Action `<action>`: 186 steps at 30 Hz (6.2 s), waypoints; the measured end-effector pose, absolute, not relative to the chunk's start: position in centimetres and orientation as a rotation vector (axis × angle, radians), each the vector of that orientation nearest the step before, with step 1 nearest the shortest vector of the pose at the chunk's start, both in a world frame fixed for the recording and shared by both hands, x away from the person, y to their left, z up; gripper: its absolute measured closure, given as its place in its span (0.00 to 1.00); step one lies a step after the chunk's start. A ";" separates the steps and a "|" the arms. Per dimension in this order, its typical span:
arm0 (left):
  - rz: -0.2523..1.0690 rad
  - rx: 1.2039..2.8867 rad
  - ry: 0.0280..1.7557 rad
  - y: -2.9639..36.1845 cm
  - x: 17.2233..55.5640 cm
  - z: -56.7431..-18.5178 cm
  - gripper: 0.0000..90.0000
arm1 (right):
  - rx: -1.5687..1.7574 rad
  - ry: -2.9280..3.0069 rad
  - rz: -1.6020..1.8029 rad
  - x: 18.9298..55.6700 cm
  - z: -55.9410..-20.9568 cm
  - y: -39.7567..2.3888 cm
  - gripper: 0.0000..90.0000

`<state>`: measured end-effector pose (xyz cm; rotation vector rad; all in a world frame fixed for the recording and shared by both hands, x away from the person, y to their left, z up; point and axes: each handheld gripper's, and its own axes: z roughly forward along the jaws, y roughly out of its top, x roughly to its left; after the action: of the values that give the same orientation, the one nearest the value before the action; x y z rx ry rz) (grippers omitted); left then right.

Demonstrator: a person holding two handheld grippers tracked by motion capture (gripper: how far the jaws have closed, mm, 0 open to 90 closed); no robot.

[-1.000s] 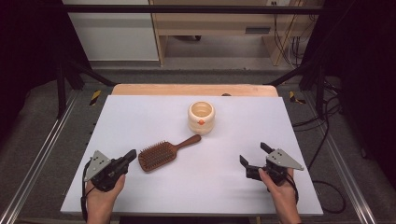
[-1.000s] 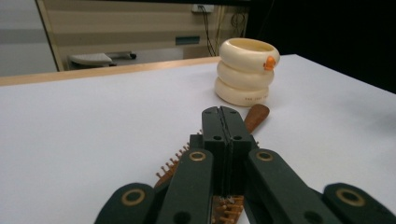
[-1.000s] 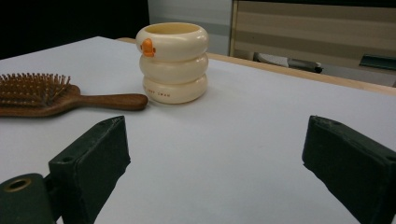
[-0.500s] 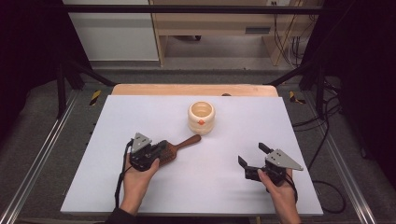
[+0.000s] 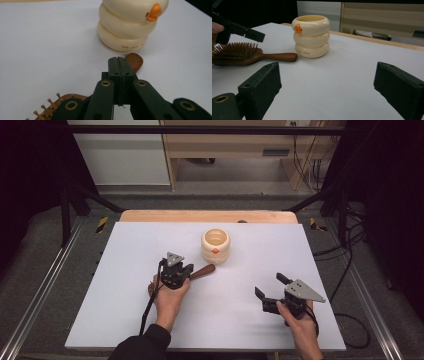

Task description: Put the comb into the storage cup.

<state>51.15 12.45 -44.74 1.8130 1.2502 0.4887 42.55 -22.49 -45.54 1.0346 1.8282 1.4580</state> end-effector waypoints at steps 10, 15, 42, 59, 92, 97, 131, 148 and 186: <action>0.507 1.872 1.322 11.3 52.3 -45.6 1.00 | 1.036 1.814 1.473 42.4 -45.4 -22.7 0.08; 0.516 1.895 1.349 11.1 52.6 -45.8 1.00 | 1.037 1.811 1.476 42.4 -45.3 -22.8 0.08; 0.511 1.959 1.396 10.3 53.2 -46.7 1.00 | 1.034 1.818 1.478 42.3 -45.3 -22.8 0.09; 0.419 2.064 1.301 9.8 51.4 -46.9 1.00 | 1.030 1.822 1.477 42.3 -45.3 -22.7 0.09; 0.340 2.111 1.221 13.3 46.4 -47.0 1.00 | 1.031 1.824 1.484 42.2 -45.3 -22.7 0.08; 0.348 2.121 1.219 14.4 45.7 -46.9 1.00 | 1.030 1.823 1.486 42.2 -45.3 -22.7 0.08; 0.470 2.213 1.205 20.1 45.2 -46.7 1.00 | 1.026 1.836 1.481 42.2 -45.4 -22.5 0.08; 0.498 2.207 1.095 21.0 45.2 -45.1 1.00 | 1.029 1.841 1.478 42.3 -45.5 -22.6 0.08; 0.518 2.212 0.981 23.5 47.2 -41.3 0.05 | 1.026 1.867 1.445 42.6 -45.8 -22.4 0.08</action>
<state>47.23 23.49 -41.31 2.2117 0.9808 0.5181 42.62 -22.42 -45.82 1.0262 1.8671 1.4453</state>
